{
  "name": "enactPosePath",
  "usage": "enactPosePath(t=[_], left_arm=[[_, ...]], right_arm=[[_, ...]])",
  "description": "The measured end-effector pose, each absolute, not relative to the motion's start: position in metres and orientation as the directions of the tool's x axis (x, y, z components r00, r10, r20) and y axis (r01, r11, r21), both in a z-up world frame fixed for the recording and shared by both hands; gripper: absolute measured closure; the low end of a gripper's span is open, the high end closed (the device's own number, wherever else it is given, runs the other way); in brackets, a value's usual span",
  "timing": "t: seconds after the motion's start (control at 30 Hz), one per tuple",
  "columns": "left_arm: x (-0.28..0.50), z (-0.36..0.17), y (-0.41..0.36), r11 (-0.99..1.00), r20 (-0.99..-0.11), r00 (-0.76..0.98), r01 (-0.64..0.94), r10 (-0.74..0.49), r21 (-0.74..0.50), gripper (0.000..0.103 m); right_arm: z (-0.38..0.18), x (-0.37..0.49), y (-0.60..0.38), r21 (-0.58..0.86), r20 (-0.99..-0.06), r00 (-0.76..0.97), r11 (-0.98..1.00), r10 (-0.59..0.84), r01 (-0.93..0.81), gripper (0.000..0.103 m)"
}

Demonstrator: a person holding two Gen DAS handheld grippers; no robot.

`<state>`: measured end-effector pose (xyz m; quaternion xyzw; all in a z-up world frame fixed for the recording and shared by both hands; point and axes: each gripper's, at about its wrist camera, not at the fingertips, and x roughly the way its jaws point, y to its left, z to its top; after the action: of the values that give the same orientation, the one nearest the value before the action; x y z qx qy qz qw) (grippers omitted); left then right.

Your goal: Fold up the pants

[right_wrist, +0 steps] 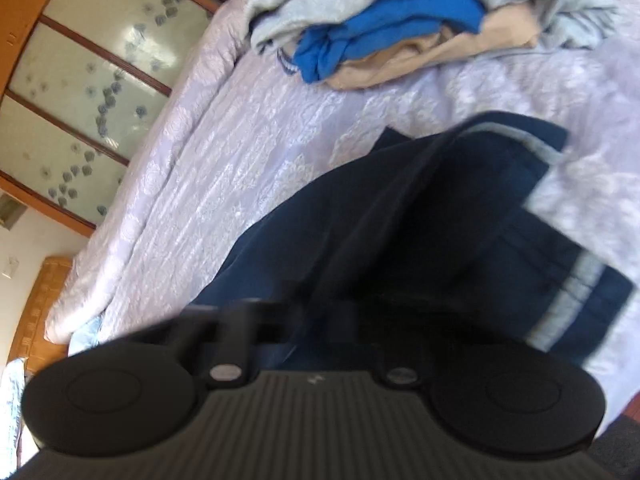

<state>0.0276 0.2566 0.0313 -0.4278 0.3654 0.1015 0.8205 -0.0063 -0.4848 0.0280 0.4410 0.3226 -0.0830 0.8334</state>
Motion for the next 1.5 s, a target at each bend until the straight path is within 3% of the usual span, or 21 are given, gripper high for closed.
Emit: enactPosePath(t=[0.2, 0.4, 0.47, 0.53, 0.57, 0.7, 0.8, 0.93, 1.03, 1.1, 1.17, 1.2, 1.27, 1.37, 1.43, 1.5], left_arm=[[-0.004, 0.074, 0.269, 0.636, -0.647, 0.739, -0.411, -0.187, -0.653, 0.094], [-0.03, 0.052, 0.288, 0.644, -0.744, 0.65, -0.506, -0.154, -0.575, 0.092], [-0.028, 0.035, 0.29, 0.624, -0.797, 0.588, -0.572, -0.14, -0.532, 0.07], [-0.03, 0.033, 0.288, 0.633, -0.82, 0.564, -0.6, -0.1, -0.49, 0.059], [-0.033, 0.036, 0.286, 0.643, -0.82, 0.566, -0.597, -0.086, -0.48, 0.058], [-0.055, 0.066, 0.284, 0.65, -0.781, 0.625, -0.587, -0.015, -0.483, 0.061], [-0.063, 0.094, 0.276, 0.66, -0.698, 0.716, -0.516, -0.018, -0.546, 0.061], [-0.042, 0.121, 0.233, 0.734, -0.621, 0.772, -0.342, -0.137, -0.587, 0.06], [-0.014, 0.12, 0.183, 0.797, -0.623, 0.747, -0.221, -0.231, -0.561, 0.058], [0.006, 0.11, 0.147, 0.837, -0.64, 0.717, -0.148, -0.276, -0.527, 0.058], [0.023, 0.092, 0.116, 0.866, -0.674, 0.678, -0.111, -0.293, -0.488, 0.059], [0.032, 0.081, 0.102, 0.875, -0.701, 0.647, -0.106, -0.301, -0.473, 0.06], [0.042, 0.059, 0.079, 0.894, -0.749, 0.589, -0.098, -0.303, -0.438, 0.062], [0.042, 0.037, 0.055, 0.913, -0.787, 0.538, -0.075, -0.302, -0.401, 0.062], [0.038, 0.028, 0.043, 0.934, -0.807, 0.522, -0.055, -0.275, -0.353, 0.062], [0.032, 0.025, 0.035, 0.954, -0.811, 0.533, -0.02, -0.242, -0.298, 0.059]], right_arm=[[0.092, -0.051, -0.473, 0.682, -0.513, 0.841, 0.678, 0.175, 0.275, 0.097], [0.088, -0.1, -0.471, 0.612, -0.582, 0.791, 0.743, 0.19, 0.271, 0.095], [0.064, -0.099, -0.475, 0.599, -0.637, 0.753, 0.722, 0.166, 0.347, 0.088], [0.043, -0.102, -0.48, 0.597, -0.668, 0.73, 0.689, 0.144, 0.411, 0.079], [0.034, -0.106, -0.486, 0.628, -0.662, 0.734, 0.647, 0.152, 0.433, 0.079], [0.029, -0.132, -0.514, 0.761, -0.551, 0.822, 0.489, 0.141, 0.426, 0.068], [0.031, -0.15, -0.53, 0.796, -0.502, 0.859, 0.443, 0.103, 0.412, 0.068], [0.022, -0.162, -0.55, 0.849, -0.445, 0.893, 0.345, 0.059, 0.4, 0.068], [0.018, -0.164, -0.557, 0.853, -0.442, 0.895, 0.334, 0.053, 0.402, 0.066], [0.017, -0.152, -0.561, 0.856, -0.44, 0.895, 0.33, 0.064, 0.397, 0.068], [0.025, -0.133, -0.563, 0.863, -0.422, 0.903, 0.34, 0.076, 0.374, 0.093], [0.034, -0.127, -0.563, 0.857, -0.414, 0.907, 0.365, 0.072, 0.362, 0.098], [0.062, -0.123, -0.558, 0.856, -0.346, 0.935, 0.434, 0.075, 0.282, 0.098], [0.119, -0.14, -0.537, 0.784, -0.172, 0.979, 0.617, 0.112, 0.067, 0.098], [0.136, -0.158, -0.525, 0.696, -0.169, 0.979, 0.717, 0.118, 0.034, 0.098], [0.126, -0.171, -0.523, 0.639, -0.266, 0.959, 0.763, 0.099, 0.098, 0.097]])
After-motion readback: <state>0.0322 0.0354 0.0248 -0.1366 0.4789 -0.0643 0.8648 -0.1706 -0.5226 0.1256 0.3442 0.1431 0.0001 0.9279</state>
